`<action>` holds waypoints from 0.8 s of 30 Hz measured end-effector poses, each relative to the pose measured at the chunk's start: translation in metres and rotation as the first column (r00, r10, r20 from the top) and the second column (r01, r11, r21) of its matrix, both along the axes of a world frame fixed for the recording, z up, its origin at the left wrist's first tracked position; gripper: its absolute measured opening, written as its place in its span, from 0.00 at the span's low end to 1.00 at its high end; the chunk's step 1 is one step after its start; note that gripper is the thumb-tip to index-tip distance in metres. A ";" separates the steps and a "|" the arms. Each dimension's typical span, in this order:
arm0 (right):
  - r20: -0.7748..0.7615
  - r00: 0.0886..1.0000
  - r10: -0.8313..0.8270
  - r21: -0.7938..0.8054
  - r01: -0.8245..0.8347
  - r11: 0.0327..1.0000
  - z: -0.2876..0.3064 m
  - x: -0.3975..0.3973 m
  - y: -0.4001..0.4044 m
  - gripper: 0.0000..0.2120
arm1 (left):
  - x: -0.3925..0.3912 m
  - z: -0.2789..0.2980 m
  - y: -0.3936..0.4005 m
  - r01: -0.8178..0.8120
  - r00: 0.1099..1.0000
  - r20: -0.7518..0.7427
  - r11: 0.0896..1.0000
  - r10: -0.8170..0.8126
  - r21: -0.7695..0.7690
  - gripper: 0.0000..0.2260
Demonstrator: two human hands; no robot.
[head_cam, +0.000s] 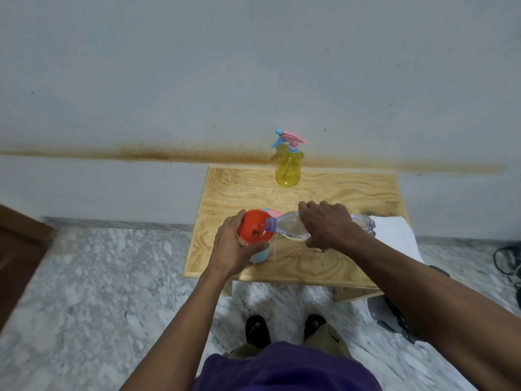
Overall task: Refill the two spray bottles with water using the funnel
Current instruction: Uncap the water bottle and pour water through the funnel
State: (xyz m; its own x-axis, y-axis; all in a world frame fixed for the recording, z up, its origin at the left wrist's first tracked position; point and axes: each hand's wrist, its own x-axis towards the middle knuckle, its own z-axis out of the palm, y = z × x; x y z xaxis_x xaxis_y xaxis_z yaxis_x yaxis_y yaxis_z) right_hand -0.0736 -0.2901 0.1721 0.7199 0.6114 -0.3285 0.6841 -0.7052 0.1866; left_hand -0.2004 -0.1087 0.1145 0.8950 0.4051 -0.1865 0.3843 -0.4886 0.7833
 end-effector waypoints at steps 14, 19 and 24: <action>0.018 1.000 0.011 0.011 -0.011 1.000 -0.002 0.002 0.001 0.28 | 0.001 -0.001 0.000 0.000 1.000 -0.010 1.000 0.000 0.003 0.45; 0.015 1.000 0.010 0.014 -0.010 1.000 -0.003 0.001 0.000 0.28 | 0.000 -0.001 0.000 -0.005 1.000 -0.012 1.000 0.005 0.006 0.45; 0.022 1.000 0.016 0.011 -0.016 1.000 -0.003 0.001 0.000 0.28 | 0.001 -0.001 0.000 0.001 1.000 -0.009 1.000 -0.001 0.014 0.45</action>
State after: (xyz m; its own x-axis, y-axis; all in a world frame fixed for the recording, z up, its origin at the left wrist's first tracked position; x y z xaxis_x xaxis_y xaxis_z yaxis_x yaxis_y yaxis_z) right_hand -0.0726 -0.2902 0.1693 0.7171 0.6263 -0.3059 0.6909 -0.6964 0.1940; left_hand -0.1997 -0.1088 0.1138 0.8939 0.4065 -0.1888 0.3906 -0.5000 0.7729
